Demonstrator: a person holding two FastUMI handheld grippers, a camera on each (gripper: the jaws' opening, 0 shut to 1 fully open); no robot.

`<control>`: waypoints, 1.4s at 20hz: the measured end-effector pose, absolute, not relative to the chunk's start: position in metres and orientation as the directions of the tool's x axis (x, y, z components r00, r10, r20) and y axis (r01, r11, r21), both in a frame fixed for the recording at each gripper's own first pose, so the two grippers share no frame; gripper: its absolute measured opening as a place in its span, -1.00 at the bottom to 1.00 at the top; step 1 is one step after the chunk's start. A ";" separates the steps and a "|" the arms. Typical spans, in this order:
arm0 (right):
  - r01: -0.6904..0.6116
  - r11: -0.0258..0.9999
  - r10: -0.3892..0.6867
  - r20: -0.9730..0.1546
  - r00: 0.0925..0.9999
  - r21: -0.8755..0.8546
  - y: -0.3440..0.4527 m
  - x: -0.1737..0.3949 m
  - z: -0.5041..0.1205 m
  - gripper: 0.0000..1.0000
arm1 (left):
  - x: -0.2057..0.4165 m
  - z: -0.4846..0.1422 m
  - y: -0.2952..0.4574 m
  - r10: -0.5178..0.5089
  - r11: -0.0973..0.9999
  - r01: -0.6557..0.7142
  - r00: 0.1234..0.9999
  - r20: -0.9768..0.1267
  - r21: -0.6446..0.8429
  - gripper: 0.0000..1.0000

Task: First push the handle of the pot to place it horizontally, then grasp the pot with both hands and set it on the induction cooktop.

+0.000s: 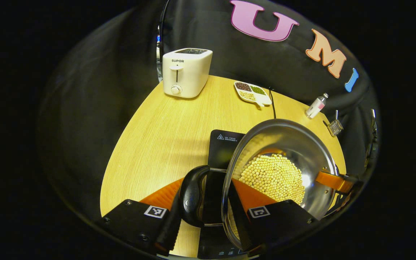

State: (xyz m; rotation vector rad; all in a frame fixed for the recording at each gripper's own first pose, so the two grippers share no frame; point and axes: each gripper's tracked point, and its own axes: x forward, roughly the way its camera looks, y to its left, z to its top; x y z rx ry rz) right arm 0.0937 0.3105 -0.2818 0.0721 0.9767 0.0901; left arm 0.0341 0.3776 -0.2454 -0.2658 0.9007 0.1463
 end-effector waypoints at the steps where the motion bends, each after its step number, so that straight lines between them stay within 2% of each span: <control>1: -0.045 0.994 0.109 -0.823 0.557 0.102 0.311 0.093 -0.282 0.02 | 0.034 -0.245 0.379 0.016 0.959 -0.231 0.620 -0.784 -0.163 0.36; 9: -0.043 0.993 0.114 -0.817 0.565 0.110 0.312 0.095 -0.283 0.02 | 0.035 -0.245 0.380 0.013 0.963 -0.217 0.627 -0.779 -0.159 0.39; 13: -0.045 0.993 0.114 -0.818 0.564 0.108 0.311 0.094 -0.281 0.07 | 0.036 -0.247 0.379 0.011 0.965 -0.212 0.626 -0.779 -0.157 0.39; 14: -0.043 0.993 0.114 -0.817 0.565 0.108 0.311 0.095 -0.283 0.19 | 0.036 -0.246 0.379 0.011 0.965 -0.210 0.627 -0.779 -0.156 0.39; 15: -0.042 0.993 0.113 -0.818 0.564 0.108 0.311 0.095 -0.284 0.11 | 0.036 -0.247 0.379 0.010 0.966 -0.208 0.626 -0.780 -0.155 0.41; 16: -0.045 0.994 0.108 -0.816 0.567 0.101 0.311 0.095 -0.283 0.21 | 0.037 -0.247 0.379 0.010 0.967 -0.205 0.626 -0.779 -0.153 0.41; 17: -0.049 0.995 0.104 -0.816 0.569 0.092 0.311 0.095 -0.284 0.14 | 0.036 -0.247 0.379 0.011 0.967 -0.207 0.626 -0.779 -0.152 0.41; 18: -0.052 0.995 0.103 -0.812 0.574 0.089 0.311 0.096 -0.284 0.21 | 0.036 -0.247 0.380 0.012 0.967 -0.205 0.627 -0.779 -0.150 0.45; 20: -0.053 0.995 0.098 -0.807 0.582 0.083 0.311 0.098 -0.282 0.19 | 0.035 -0.249 0.379 0.017 0.971 -0.197 0.621 -0.784 -0.134 0.48; 22: -0.051 0.995 0.102 -0.806 0.584 0.089 0.311 0.100 -0.283 0.29 | 0.037 -0.249 0.379 0.026 0.978 -0.178 0.623 -0.782 -0.109 0.50; 23: -0.050 0.994 0.106 -0.804 0.585 0.095 0.312 0.100 -0.281 0.32 | 0.038 -0.249 0.378 0.029 0.980 -0.173 0.626 -0.779 -0.103 0.58; 25: -0.053 0.994 0.110 -0.803 0.585 0.098 0.314 0.101 -0.282 0.60 | 0.041 -0.250 0.378 0.031 0.980 -0.171 0.628 -0.778 -0.099 0.55; 26: -0.058 0.994 0.111 -0.803 0.585 0.095 0.314 0.101 -0.282 0.63 | 0.042 -0.249 0.378 0.035 0.981 -0.172 0.630 -0.776 -0.095 0.58; 27: -0.063 0.993 0.114 -0.802 0.586 0.096 0.315 0.102 -0.283 0.68 | 0.043 -0.249 0.379 0.039 0.981 -0.171 0.632 -0.774 -0.091 0.67; 28: -0.063 0.993 0.115 -0.804 0.583 0.097 0.316 0.102 -0.281 0.83 | 0.045 -0.247 0.380 0.044 0.982 -0.169 0.639 -0.768 -0.085 0.74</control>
